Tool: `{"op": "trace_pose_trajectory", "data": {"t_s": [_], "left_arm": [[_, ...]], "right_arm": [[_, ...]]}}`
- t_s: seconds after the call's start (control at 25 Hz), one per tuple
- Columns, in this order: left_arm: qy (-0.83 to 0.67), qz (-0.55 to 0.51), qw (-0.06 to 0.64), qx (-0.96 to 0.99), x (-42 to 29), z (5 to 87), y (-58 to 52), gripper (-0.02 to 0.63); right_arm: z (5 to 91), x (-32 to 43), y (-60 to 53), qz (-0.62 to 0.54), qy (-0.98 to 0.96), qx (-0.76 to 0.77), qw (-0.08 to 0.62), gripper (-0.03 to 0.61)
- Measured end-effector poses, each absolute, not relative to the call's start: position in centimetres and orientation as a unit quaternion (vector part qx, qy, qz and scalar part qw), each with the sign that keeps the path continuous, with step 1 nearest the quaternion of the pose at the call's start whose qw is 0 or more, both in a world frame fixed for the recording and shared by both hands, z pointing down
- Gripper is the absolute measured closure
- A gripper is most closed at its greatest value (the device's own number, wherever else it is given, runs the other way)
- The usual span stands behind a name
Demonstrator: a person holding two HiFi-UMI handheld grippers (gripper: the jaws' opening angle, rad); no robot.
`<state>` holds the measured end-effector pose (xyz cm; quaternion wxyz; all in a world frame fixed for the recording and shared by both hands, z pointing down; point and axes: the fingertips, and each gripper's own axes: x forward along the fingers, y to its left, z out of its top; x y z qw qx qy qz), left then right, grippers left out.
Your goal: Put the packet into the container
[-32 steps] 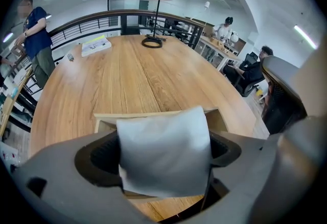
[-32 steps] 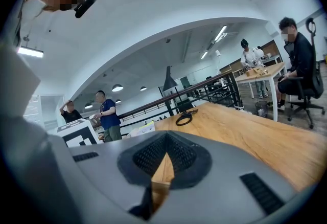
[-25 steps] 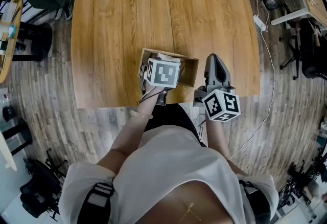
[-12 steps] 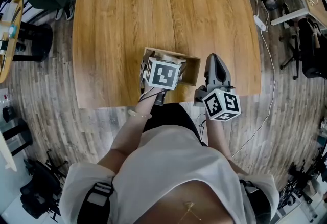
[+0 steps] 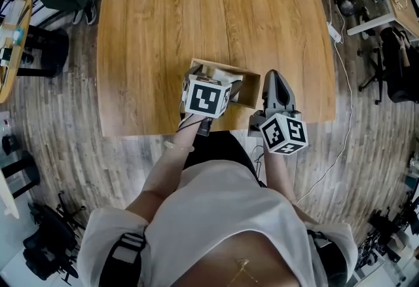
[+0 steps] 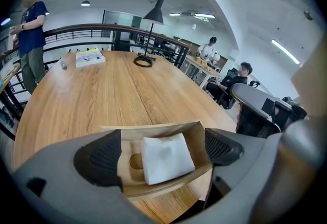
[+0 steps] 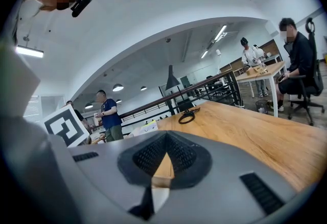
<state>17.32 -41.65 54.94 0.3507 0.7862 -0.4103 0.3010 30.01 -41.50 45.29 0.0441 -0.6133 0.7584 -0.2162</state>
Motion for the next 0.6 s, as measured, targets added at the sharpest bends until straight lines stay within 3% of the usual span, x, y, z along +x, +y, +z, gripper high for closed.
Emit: {"op": "trace_pose_trajectory", "data": {"t_s": [0.16,0.36,0.52,0.6], "left_arm": [[-0.423,0.272,0.337,0.796,16.8,53.8,-41.8,0.129],[-0.458,0.228,0.298,0.806,15.2,52.0,-42.3,0.308],[-0.491,0.197,0.257,0.809,13.7,50.5,-42.5,0.540],[-0.489,0.185,0.236,0.819,13.3,49.9,-42.3,0.597]], "right_arm": [[44.9,29.2,-41.1,-0.212,0.762,-0.610,0.045,0.566],[44.4,28.2,-40.3,-0.205,0.762,-0.612,0.048,0.566],[43.9,27.4,-39.3,-0.197,0.766,-0.611,0.051,0.566],[43.7,26.8,-38.7,-0.192,0.767,-0.610,0.053,0.566]]}}
